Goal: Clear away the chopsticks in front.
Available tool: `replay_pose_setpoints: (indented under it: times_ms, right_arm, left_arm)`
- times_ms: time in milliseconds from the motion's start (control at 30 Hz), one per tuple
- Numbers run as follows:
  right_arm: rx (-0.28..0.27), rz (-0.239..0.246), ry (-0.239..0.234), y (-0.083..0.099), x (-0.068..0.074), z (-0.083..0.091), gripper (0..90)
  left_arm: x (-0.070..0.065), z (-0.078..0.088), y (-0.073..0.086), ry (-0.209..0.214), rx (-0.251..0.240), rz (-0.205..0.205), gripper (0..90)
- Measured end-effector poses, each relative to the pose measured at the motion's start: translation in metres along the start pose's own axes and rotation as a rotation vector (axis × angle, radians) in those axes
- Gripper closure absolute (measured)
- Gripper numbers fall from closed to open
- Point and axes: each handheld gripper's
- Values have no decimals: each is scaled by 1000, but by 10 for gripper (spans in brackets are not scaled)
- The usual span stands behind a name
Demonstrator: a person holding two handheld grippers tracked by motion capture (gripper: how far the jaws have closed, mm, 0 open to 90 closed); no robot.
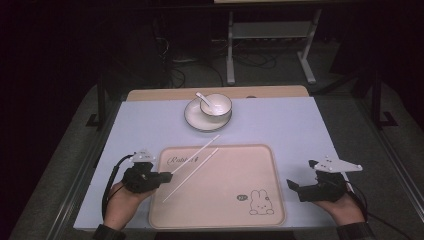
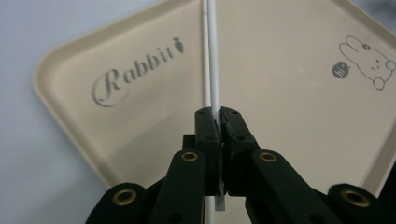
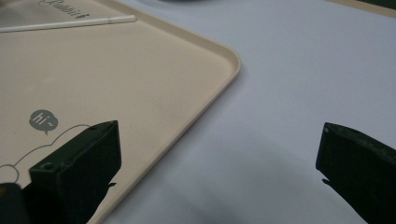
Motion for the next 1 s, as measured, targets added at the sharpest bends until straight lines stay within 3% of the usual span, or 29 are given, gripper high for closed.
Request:
replay_pose_setpoints:
  times_ms: [267, 500, 1000]
  right_arm:
    - [1, 3, 1, 0, 0, 0, 0]
    - [3, 3, -1, 0, 0, 0, 0]
    - [7, 2, -1, 0, 0, -1, 0]
  left_arm:
    - [-11, -17, 6, -3, 68, -25, 866]
    - [-8, -23, 10, -5, 93, -17, 865]
    - [-9, -36, 15, -23, 181, -39, 851]
Point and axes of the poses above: each handheld gripper's, and its own axes: z roughly backward along the jaws, y roughly out of its underside, x roughly to its left, and after that the axes turned 6 degrees about z, right-handed
